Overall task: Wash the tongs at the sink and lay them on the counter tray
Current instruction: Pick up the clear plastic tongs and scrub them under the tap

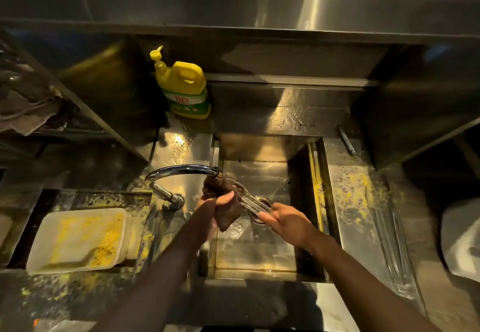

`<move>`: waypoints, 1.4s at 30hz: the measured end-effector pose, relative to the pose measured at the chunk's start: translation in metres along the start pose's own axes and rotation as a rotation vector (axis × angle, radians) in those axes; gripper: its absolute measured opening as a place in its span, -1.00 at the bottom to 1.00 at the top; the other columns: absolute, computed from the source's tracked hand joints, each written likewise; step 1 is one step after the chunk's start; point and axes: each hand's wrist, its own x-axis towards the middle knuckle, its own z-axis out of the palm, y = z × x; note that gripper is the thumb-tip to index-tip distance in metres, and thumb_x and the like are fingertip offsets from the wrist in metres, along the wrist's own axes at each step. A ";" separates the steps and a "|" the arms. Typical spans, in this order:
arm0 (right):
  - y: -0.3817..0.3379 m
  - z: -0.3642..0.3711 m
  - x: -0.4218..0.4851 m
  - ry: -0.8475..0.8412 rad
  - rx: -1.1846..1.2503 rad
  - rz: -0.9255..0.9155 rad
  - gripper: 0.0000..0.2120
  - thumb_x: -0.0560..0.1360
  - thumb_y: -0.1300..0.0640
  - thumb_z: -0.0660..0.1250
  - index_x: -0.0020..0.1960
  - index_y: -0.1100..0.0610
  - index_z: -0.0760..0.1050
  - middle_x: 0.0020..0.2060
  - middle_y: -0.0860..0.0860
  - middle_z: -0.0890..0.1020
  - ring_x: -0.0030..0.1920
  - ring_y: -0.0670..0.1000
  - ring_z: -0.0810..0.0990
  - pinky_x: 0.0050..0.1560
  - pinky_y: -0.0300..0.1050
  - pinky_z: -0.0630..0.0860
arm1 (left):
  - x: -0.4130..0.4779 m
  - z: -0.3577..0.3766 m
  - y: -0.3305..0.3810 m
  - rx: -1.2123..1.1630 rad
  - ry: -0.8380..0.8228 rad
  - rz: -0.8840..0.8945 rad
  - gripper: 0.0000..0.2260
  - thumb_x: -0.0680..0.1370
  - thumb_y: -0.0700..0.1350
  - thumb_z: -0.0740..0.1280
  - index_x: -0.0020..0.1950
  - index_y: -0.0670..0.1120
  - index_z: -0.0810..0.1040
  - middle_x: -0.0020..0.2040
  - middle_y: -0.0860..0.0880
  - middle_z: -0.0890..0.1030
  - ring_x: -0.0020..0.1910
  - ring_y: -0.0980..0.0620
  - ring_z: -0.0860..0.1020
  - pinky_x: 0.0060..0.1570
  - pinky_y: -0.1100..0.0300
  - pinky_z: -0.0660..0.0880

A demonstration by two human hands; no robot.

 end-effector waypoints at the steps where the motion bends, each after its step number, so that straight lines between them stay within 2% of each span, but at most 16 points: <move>1: -0.009 0.002 0.001 0.005 0.047 0.008 -0.51 0.65 -0.20 0.11 0.04 0.17 0.62 -0.11 0.06 0.54 -0.11 0.06 0.54 -0.02 -0.02 0.48 | 0.001 0.007 -0.004 -0.102 -0.035 -0.034 -0.72 0.44 -0.12 0.49 0.10 -0.19 0.60 -0.07 -0.16 0.65 -0.15 -0.08 0.64 -0.15 0.04 0.58; 3: -0.026 0.011 0.001 0.017 0.135 -0.016 -0.56 0.69 -0.08 0.12 0.02 0.25 0.60 -0.12 0.11 0.51 -0.06 0.11 0.53 -0.02 -0.10 0.39 | 0.000 0.023 -0.011 -0.194 -0.010 -0.057 -0.74 0.58 -0.10 0.33 0.16 -0.26 0.57 0.01 -0.22 0.67 -0.10 -0.13 0.66 -0.19 0.05 0.61; 5: -0.031 0.019 -0.002 0.004 0.168 -0.049 -0.60 0.70 -0.02 0.11 0.02 0.24 0.59 -0.11 0.11 0.48 -0.06 0.10 0.50 0.00 -0.07 0.38 | -0.001 0.023 -0.012 -0.133 0.054 -0.043 -0.76 0.57 -0.15 0.33 0.12 -0.29 0.60 -0.02 -0.24 0.68 -0.13 -0.16 0.67 -0.24 0.07 0.62; 7: -0.022 0.016 -0.005 -0.031 0.177 -0.038 -0.58 0.69 -0.10 0.11 0.01 0.20 0.57 -0.09 0.10 0.49 -0.09 0.09 0.50 -0.01 0.00 0.42 | 0.001 0.014 -0.008 -0.033 0.078 0.008 -0.81 0.51 -0.21 0.38 0.07 -0.27 0.62 -0.09 -0.20 0.70 -0.15 -0.15 0.67 -0.23 0.06 0.62; 10: -0.018 0.003 0.000 -0.021 0.257 0.036 -0.51 0.64 -0.24 0.15 -0.13 0.15 0.58 -0.14 0.01 0.49 -0.18 -0.02 0.51 -0.11 -0.05 0.45 | 0.005 0.015 -0.005 -0.176 0.090 0.006 -0.90 0.56 -0.20 0.29 0.03 -0.18 0.55 -0.25 -0.07 0.66 -0.32 0.02 0.65 -0.28 0.16 0.58; 13: -0.031 0.002 0.006 -0.025 0.342 0.026 -0.62 0.66 -0.17 0.16 -0.23 0.01 0.47 -0.22 0.06 0.49 -0.21 0.00 0.48 -0.11 -0.02 0.43 | 0.005 0.026 -0.001 -0.172 0.057 -0.002 -0.86 0.57 -0.18 0.29 0.06 -0.21 0.56 -0.10 -0.15 0.64 -0.19 -0.04 0.66 -0.13 0.08 0.59; 16: -0.023 0.005 0.008 -0.024 0.332 0.090 -0.61 0.61 -0.26 0.17 -0.10 0.02 0.53 -0.15 0.05 0.56 -0.16 0.01 0.53 -0.08 -0.04 0.48 | 0.007 0.017 0.008 -0.025 0.043 0.016 -0.73 0.49 -0.20 0.41 0.17 -0.25 0.57 0.04 -0.24 0.64 -0.02 -0.15 0.66 -0.05 -0.03 0.60; 19: -0.006 -0.008 0.013 -0.067 0.081 0.090 -0.45 0.57 -0.36 0.15 0.04 0.07 0.64 0.06 -0.01 0.59 -0.02 -0.01 0.59 0.11 0.04 0.55 | 0.007 0.008 0.014 -0.051 0.111 0.042 -0.73 0.50 -0.21 0.39 0.17 -0.28 0.57 0.05 -0.25 0.65 0.04 -0.21 0.64 0.02 -0.09 0.61; 22: 0.003 -0.032 0.012 -0.167 -0.181 0.028 -0.40 0.56 -0.39 0.10 -0.10 0.06 0.66 0.24 0.00 0.57 0.05 -0.01 0.59 0.14 -0.08 0.52 | 0.000 0.000 0.012 0.192 0.125 0.101 -0.84 0.49 -0.28 0.41 0.05 -0.27 0.59 -0.09 -0.18 0.67 -0.11 -0.18 0.66 -0.17 -0.01 0.65; 26: 0.000 -0.047 0.012 -0.131 -0.279 -0.017 -0.17 0.39 -0.60 -0.09 -0.19 0.05 0.63 0.12 -0.02 0.60 0.00 0.01 0.59 0.11 -0.04 0.54 | 0.000 -0.011 0.009 0.274 0.103 0.059 -0.65 0.47 -0.27 0.45 0.23 -0.30 0.54 0.09 -0.25 0.64 0.04 -0.21 0.63 0.00 -0.11 0.61; 29: -0.003 -0.033 0.017 -0.174 -0.234 -0.036 -0.37 0.57 -0.39 0.06 -0.21 0.10 0.60 0.13 -0.01 0.56 0.05 0.06 0.58 0.17 -0.03 0.51 | 0.003 -0.013 0.006 0.096 0.203 -0.012 -0.65 0.46 -0.24 0.45 0.22 -0.27 0.55 0.14 -0.25 0.62 0.09 -0.22 0.60 0.02 -0.06 0.58; 31: 0.004 -0.027 0.016 -0.191 -0.252 -0.075 -0.38 0.57 -0.38 0.07 -0.21 0.10 0.60 0.13 0.05 0.60 0.05 0.07 0.59 0.17 -0.05 0.51 | 0.003 -0.015 0.008 0.209 0.234 0.034 -0.76 0.45 -0.25 0.47 0.10 -0.22 0.60 0.04 -0.21 0.68 0.07 -0.25 0.63 -0.04 -0.03 0.61; 34: 0.016 -0.035 0.014 -0.164 -0.322 -0.081 -0.40 0.55 -0.39 0.07 -0.13 0.05 0.66 0.24 0.02 0.60 0.23 0.01 0.56 0.25 -0.05 0.48 | -0.004 -0.009 0.010 0.406 0.239 0.139 -0.88 0.44 -0.31 0.46 -0.08 -0.13 0.61 -0.23 -0.03 0.71 -0.14 -0.09 0.68 -0.29 0.15 0.63; 37: 0.024 -0.042 0.008 -0.093 -0.295 -0.084 -0.47 0.57 -0.35 0.11 -0.26 0.00 0.59 0.16 0.01 0.63 0.35 -0.04 0.49 0.28 -0.05 0.47 | -0.001 -0.006 0.009 0.214 0.328 0.163 -0.86 0.46 -0.31 0.44 0.01 -0.19 0.61 -0.16 -0.11 0.69 -0.09 -0.15 0.66 -0.13 0.04 0.63; 40: 0.028 -0.033 -0.008 0.056 -0.046 -0.078 -0.49 0.56 -0.36 0.09 -0.33 -0.06 0.54 -0.04 -0.08 0.58 0.01 -0.10 0.58 0.07 -0.07 0.50 | -0.002 -0.005 0.011 0.010 0.354 0.069 -0.94 0.54 -0.28 0.32 -0.04 -0.23 0.58 -0.21 -0.16 0.64 -0.28 -0.08 0.64 -0.39 0.16 0.60; 42: 0.020 -0.023 -0.013 0.096 0.131 -0.080 -0.48 0.52 -0.42 0.06 -0.31 -0.09 0.51 -0.16 -0.07 0.52 -0.19 -0.09 0.54 -0.07 0.02 0.53 | -0.005 -0.002 0.010 -0.121 0.291 0.011 -0.86 0.55 -0.28 0.21 -0.08 -0.25 0.56 -0.19 -0.20 0.60 -0.28 -0.10 0.61 -0.32 0.11 0.60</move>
